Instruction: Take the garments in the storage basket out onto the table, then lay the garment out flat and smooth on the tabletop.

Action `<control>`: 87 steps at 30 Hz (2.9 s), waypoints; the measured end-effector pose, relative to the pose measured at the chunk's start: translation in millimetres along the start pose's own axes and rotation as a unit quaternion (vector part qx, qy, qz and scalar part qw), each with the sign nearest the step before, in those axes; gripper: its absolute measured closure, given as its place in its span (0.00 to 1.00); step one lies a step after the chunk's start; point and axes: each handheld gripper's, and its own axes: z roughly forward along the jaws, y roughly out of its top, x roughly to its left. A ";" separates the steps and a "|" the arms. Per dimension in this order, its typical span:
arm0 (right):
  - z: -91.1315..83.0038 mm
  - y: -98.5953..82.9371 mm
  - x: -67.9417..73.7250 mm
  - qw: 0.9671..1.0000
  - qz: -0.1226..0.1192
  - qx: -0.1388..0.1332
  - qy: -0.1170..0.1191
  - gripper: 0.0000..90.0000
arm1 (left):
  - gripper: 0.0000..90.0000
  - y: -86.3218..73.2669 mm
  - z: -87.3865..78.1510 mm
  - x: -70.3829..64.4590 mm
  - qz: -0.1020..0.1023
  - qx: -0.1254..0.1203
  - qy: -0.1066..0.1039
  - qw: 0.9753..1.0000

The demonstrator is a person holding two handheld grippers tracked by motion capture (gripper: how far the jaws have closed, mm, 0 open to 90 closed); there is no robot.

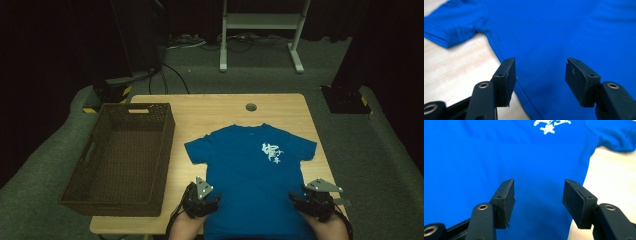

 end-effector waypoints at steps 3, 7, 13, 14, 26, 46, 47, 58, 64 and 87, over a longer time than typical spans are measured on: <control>9.6 9.1 -7.9 1.000 0.007 0.001 -0.003 0.47 | 0.45 6.8 9.3 8.1 -0.005 0.002 0.002 1.000; 19.8 17.8 -16.2 1.000 0.012 0.006 -0.004 0.45 | 0.43 15.3 21.1 13.8 -0.016 0.005 0.005 1.000; 35.6 37.8 -22.9 1.000 0.000 0.019 -0.011 0.45 | 0.44 25.9 36.8 14.7 -0.005 0.017 0.016 1.000; 38.4 40.0 -24.1 1.000 0.002 0.023 -0.011 0.45 | 0.44 26.3 39.0 15.7 -0.006 0.020 0.016 1.000; 55.4 36.9 -32.6 0.999 0.009 0.044 -0.008 0.45 | 0.45 20.5 49.8 20.3 -0.008 0.036 0.019 0.999; 29.3 10.6 -12.6 0.999 0.000 0.037 0.000 0.46 | 0.47 -2.5 26.4 6.6 0.002 0.025 0.007 1.000; 27.2 8.5 -11.0 0.999 0.001 0.038 0.000 0.46 | 0.47 -4.9 24.6 4.9 0.001 0.022 0.006 1.000; 6.8 -10.7 1.9 0.999 -0.009 0.038 0.007 0.46 | 0.47 -23.1 6.5 -7.5 0.005 0.012 0.000 1.000; 2.0 -17.2 4.7 0.999 -0.012 0.030 0.009 0.46 | 0.46 -27.7 0.7 -11.0 0.006 0.014 -0.002 1.000; 1.9 -20.9 3.9 1.000 -0.010 0.016 0.012 0.45 | 0.44 -4.6 -6.5 6.6 -0.019 -0.003 0.020 1.000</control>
